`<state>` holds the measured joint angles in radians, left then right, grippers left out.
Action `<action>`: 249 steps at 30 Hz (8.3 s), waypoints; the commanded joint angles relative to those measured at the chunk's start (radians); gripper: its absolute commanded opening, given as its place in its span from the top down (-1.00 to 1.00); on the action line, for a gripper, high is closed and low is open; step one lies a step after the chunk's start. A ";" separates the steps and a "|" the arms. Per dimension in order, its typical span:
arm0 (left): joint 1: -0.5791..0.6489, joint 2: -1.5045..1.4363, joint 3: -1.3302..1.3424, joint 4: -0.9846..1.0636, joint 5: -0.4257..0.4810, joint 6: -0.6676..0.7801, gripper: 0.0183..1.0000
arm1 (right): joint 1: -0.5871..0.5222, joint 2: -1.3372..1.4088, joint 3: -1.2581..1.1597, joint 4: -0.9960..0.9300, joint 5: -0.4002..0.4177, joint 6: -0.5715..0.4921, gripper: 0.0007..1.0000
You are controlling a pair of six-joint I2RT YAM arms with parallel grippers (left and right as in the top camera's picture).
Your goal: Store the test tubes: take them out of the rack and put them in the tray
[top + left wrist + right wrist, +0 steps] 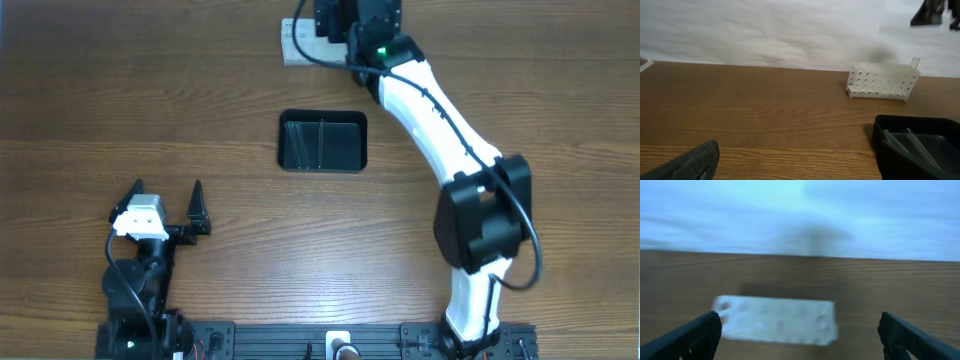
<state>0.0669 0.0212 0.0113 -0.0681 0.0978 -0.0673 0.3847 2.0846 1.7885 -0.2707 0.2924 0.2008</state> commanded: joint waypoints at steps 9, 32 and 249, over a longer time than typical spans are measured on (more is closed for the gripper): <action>0.005 -0.008 -0.005 -0.003 -0.002 0.014 -1.00 | -0.032 0.135 -0.005 0.071 0.011 -0.041 -0.97; 0.005 -0.008 -0.005 -0.003 -0.002 0.014 -1.00 | -0.040 0.192 -0.005 0.120 0.012 -0.042 0.06; 0.005 -0.008 -0.005 -0.003 -0.002 0.014 -1.00 | -0.274 -2.080 -1.784 0.225 -0.033 -0.240 -0.98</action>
<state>0.0669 0.0212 0.0113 -0.0681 0.0978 -0.0673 0.1173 0.0158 0.0135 -0.0471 0.2687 -0.0341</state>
